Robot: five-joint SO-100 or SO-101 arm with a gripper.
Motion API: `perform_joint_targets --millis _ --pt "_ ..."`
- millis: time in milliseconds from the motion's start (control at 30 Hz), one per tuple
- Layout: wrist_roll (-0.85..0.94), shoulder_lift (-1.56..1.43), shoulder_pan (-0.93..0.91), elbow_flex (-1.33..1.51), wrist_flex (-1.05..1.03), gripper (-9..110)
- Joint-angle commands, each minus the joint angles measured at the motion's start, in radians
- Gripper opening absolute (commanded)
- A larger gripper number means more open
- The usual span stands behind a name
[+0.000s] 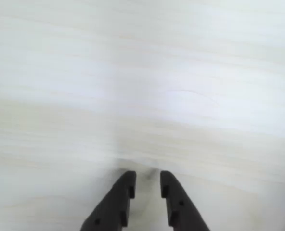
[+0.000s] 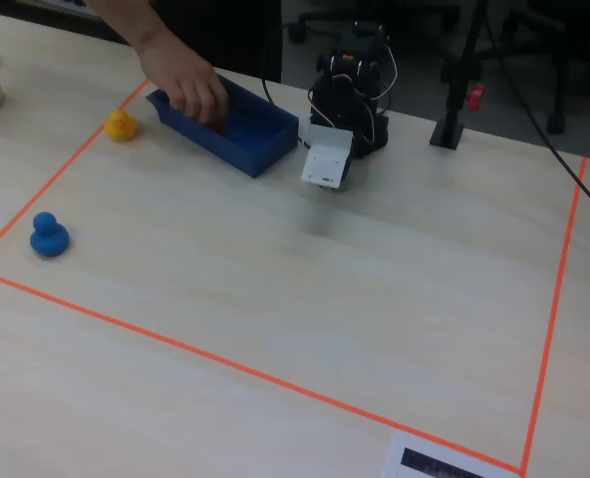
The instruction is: Grasp red duck and put it into box.
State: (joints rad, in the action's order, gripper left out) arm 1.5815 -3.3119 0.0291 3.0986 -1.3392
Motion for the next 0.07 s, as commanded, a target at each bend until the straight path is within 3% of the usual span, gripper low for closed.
perform_joint_targets --millis 0,33 --pt "0.002 0.000 -0.006 0.012 -0.008 4" --pt "0.002 0.000 -0.006 0.012 -0.008 4"
